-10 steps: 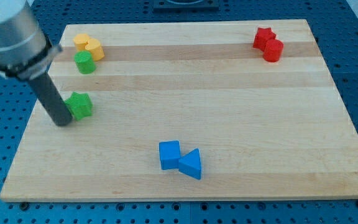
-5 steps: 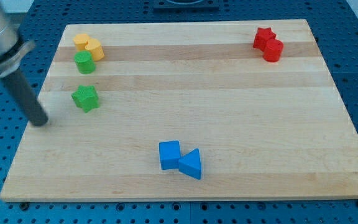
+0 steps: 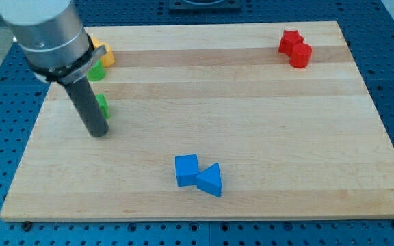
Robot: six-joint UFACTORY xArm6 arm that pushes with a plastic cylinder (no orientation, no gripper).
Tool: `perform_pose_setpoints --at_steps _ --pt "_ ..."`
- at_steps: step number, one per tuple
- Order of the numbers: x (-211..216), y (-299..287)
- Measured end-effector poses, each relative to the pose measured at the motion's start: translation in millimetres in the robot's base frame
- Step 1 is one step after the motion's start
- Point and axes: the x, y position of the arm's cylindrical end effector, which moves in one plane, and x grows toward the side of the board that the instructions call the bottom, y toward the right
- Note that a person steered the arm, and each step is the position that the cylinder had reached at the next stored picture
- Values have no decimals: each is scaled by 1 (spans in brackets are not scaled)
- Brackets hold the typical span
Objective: Push the green star below to the green circle
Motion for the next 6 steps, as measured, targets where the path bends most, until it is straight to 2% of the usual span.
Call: perform_pose_setpoints --at_steps 2,3,4,6 --pt "-50 -4" --pt "-57 -7" --pt "-52 -15" --pt "-14 -16"
